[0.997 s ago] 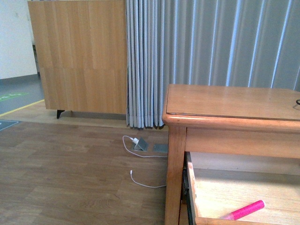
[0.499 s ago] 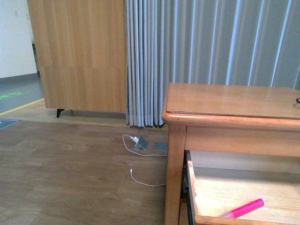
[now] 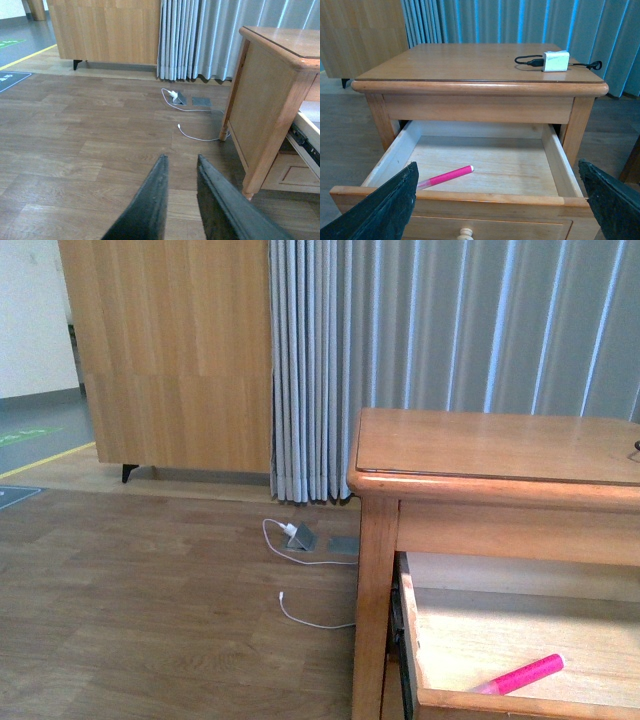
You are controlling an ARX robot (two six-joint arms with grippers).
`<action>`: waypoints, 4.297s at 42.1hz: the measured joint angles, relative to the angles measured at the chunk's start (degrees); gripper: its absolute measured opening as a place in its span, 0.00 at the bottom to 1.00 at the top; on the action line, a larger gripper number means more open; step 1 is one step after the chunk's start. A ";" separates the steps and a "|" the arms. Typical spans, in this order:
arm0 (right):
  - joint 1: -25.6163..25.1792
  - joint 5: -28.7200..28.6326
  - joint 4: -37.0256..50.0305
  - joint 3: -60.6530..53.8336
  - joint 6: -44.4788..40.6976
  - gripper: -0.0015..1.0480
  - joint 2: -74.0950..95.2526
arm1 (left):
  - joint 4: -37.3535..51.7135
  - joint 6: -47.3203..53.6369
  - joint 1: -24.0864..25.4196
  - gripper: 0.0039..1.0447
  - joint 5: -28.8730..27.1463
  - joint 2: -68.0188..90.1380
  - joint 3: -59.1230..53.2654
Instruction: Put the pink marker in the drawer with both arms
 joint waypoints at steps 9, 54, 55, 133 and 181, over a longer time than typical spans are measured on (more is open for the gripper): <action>2.34 7.37 -2.84 0.31 -0.50 0.92 -0.04 | -0.02 0.00 0.00 0.53 0.02 0.00 0.00; 13.00 12.61 16.61 20.04 -3.13 0.92 77.96 | -0.02 0.02 0.00 0.94 0.00 -0.04 0.00; 13.07 13.14 17.35 20.52 -2.47 0.92 78.90 | -0.02 0.02 0.00 0.94 0.00 -0.04 0.00; 15.52 17.40 45.72 41.35 7.91 0.92 107.12 | -0.02 0.02 0.00 0.94 0.00 -0.04 0.00; -1.33 -1.11 17.11 4.50 -0.17 0.78 28.17 | -0.02 0.02 0.00 0.94 0.00 -0.04 0.00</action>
